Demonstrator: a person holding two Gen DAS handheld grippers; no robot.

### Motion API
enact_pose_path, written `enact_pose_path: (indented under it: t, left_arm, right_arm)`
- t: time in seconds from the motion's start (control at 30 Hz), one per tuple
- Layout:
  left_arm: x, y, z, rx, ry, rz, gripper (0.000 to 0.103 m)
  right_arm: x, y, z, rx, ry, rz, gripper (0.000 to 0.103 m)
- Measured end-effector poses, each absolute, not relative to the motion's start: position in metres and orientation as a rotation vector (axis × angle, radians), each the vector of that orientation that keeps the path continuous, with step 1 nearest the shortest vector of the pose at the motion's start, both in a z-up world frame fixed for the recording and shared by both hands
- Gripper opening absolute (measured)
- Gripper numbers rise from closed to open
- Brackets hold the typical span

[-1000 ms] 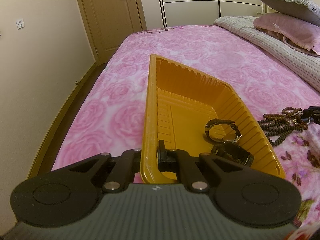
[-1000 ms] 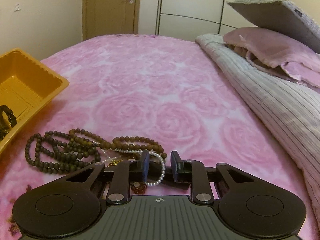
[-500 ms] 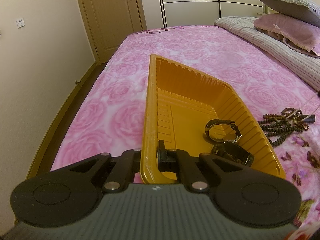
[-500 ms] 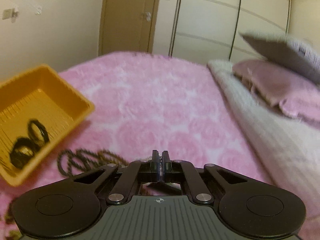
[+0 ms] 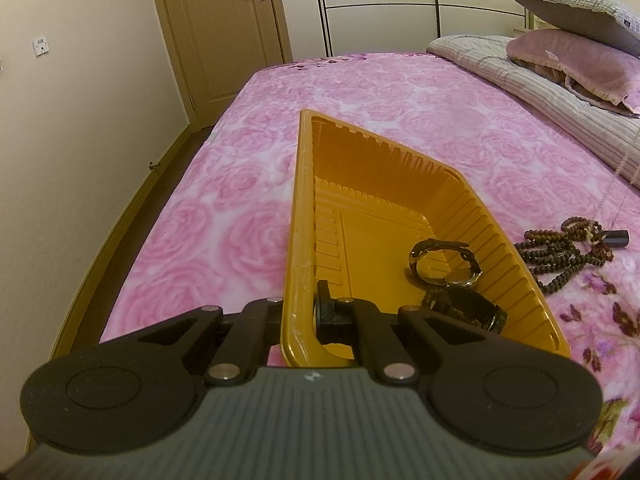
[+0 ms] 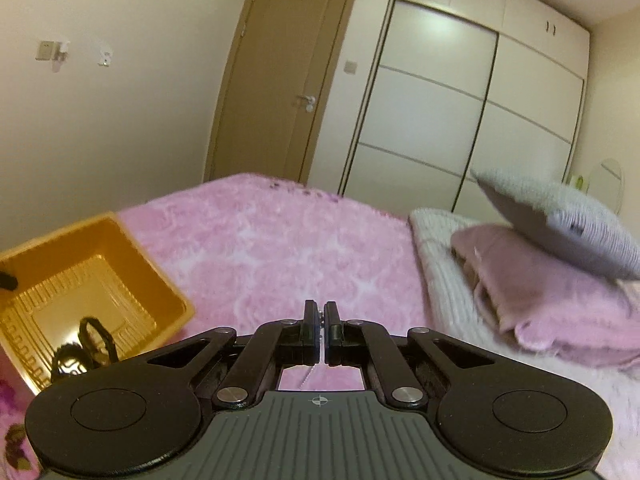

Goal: Organize jewelry
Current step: 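Grasp the pearl necklace with the right tool and lift it from the pile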

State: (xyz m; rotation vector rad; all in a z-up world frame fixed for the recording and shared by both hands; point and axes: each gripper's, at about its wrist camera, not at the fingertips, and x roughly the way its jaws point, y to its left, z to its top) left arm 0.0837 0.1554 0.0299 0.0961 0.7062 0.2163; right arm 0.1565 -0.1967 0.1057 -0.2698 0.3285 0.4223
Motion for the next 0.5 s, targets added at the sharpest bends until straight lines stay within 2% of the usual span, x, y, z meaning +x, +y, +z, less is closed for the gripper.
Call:
enact_pose_path:
  t: [0.3,0.5]
  left_arm:
    - [0.083,0.154,0.03,0.096,0.703,0.216,0.004]
    - [0.083,0.154,0.03,0.096,0.702,0.215,0.004]
  right_arm:
    - [0.145,-0.191,0.141,-0.302,0.228,0.451,0.002]
    - [0.146,-0.191,0.146,-0.292,0.227,0.466,0.002]
